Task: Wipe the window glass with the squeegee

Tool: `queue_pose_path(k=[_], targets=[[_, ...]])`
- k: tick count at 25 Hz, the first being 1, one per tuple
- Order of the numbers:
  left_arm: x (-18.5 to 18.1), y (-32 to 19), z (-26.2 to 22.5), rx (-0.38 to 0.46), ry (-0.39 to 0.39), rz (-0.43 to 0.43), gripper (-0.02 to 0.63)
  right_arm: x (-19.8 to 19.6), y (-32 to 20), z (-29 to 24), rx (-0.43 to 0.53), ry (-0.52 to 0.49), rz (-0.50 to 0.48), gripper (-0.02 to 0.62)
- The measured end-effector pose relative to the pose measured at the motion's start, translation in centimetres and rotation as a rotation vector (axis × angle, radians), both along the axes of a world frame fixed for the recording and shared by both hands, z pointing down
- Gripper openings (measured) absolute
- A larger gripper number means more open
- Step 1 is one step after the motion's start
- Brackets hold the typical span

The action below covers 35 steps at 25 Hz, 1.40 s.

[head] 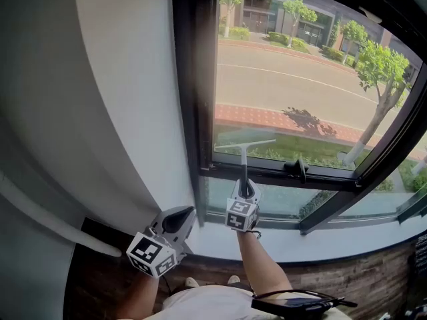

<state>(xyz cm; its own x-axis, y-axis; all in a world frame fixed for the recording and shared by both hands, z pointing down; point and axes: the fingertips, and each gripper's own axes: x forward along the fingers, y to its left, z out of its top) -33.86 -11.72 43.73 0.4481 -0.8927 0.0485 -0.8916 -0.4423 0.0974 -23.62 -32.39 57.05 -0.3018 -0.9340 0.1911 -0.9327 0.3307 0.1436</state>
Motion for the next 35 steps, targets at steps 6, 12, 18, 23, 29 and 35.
queue_pose_path(k=[6, 12, 18, 23, 29, 35], targets=[[0.0, -0.3, 0.1, -0.004, -0.002, 0.001, 0.017, 0.1, 0.1, 0.7, -0.016, -0.004, 0.000, 0.098], [0.1, -0.4, 0.5, -0.013, -0.006, 0.004, 0.017, 0.3, 0.2, 3.0, -0.087, -0.068, 0.003, 0.098], [0.0, -0.5, 0.7, -0.022, -0.013, 0.002, 0.017, 0.4, 0.4, 4.5, -0.153, -0.138, 0.004, 0.098], [0.2, -0.4, 0.9, -0.027, -0.015, 0.003, 0.017, 1.1, 0.5, 5.4, -0.184, -0.170, 0.016, 0.098], [0.2, -0.5, 1.2, -0.033, -0.009, 0.002, 0.017, 1.1, 0.6, 5.7, -0.194, -0.182, 0.005, 0.098], [0.5, -0.6, 1.2, -0.032, 0.000, 0.004, 0.017, 1.1, 1.7, 3.7, -0.165, -0.181, -0.043, 0.098]])
